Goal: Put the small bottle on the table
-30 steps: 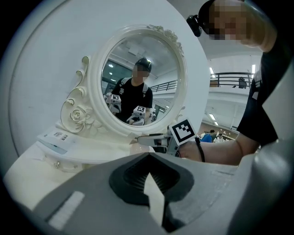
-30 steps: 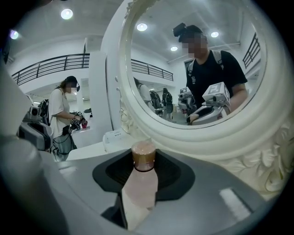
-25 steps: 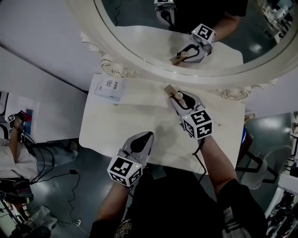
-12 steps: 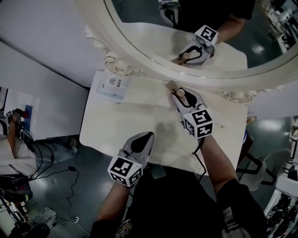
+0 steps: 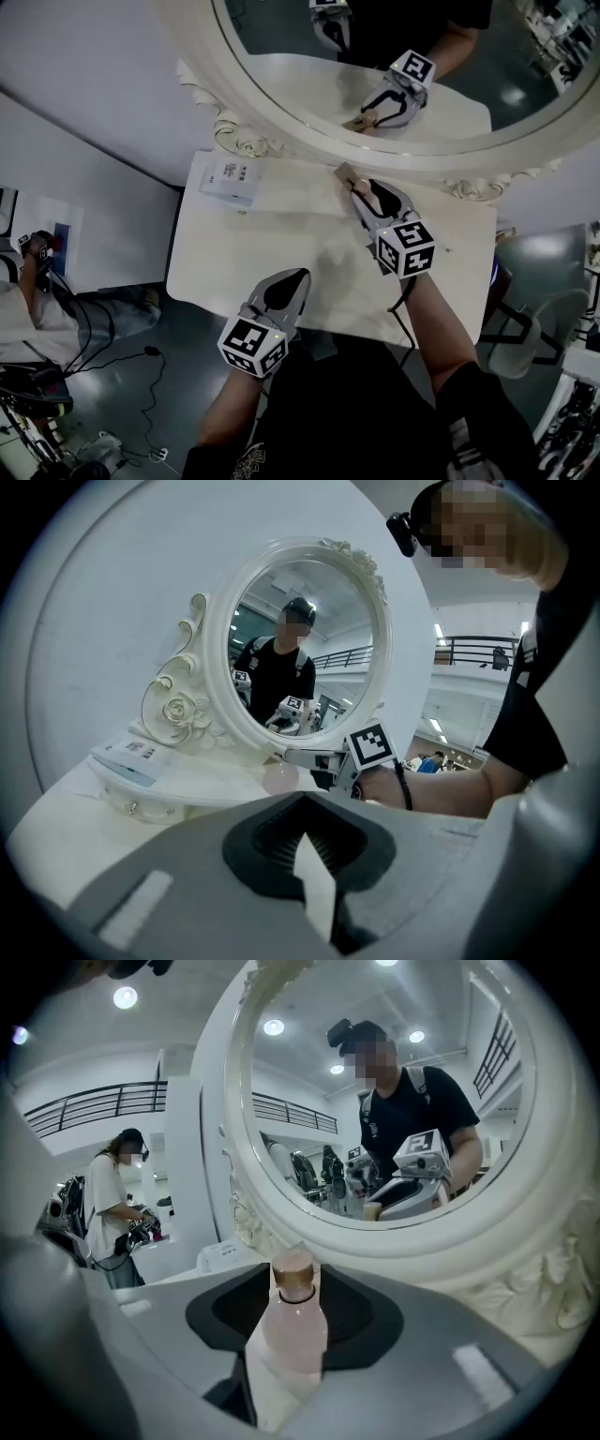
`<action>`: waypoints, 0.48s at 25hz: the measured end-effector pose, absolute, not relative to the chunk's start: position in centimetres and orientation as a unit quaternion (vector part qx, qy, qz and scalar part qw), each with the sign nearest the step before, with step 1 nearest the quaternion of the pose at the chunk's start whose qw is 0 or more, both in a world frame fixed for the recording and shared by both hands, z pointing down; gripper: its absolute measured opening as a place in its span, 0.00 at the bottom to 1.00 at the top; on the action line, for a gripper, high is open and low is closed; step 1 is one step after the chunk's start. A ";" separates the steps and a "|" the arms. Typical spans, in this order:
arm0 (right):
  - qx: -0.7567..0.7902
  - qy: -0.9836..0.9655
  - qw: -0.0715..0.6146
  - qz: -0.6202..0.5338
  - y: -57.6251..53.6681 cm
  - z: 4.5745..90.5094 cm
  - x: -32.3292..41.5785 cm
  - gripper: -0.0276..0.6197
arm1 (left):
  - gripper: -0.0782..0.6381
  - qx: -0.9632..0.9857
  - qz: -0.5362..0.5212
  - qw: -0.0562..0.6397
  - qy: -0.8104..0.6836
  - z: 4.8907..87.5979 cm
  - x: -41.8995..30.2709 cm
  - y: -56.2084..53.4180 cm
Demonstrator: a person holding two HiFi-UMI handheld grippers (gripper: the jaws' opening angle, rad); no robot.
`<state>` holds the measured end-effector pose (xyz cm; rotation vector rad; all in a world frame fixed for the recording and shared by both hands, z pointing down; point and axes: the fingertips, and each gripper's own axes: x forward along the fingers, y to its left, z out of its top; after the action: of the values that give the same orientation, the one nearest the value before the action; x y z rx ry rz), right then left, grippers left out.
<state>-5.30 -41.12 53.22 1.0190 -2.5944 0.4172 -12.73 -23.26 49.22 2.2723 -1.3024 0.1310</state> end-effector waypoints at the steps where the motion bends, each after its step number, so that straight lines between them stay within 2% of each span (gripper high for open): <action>1: 0.362 -0.907 0.157 0.148 -40.8 52.9 -5.0 0.34 | 0.11 0.840 0.049 0.255 -0.477 49.0 -12.7 -23.2; 3: 0.372 -0.903 0.147 0.154 -40.0 52.2 -4.2 0.31 | 0.11 0.844 0.049 0.250 -0.471 48.6 -12.7 -22.9; 5: 0.386 -0.898 0.139 0.158 -38.9 51.5 -3.3 0.20 | 0.11 0.849 0.049 0.244 -0.465 48.2 -12.7 -22.5; 6: 0.392 -0.895 0.137 0.160 -38.3 51.1 -2.9 0.11 | 0.11 0.851 0.049 0.242 -0.463 47.9 -12.7 -22.3; 12: 0.399 -0.891 0.116 0.184 -34.0 48.9 -2.1 0.09 | 0.11 0.864 0.049 0.227 -0.447 46.2 -13.1 -21.1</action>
<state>-2.08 -33.96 48.89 1.1698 -2.6094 0.5388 -13.06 -21.06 46.24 2.3791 -1.2325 0.1358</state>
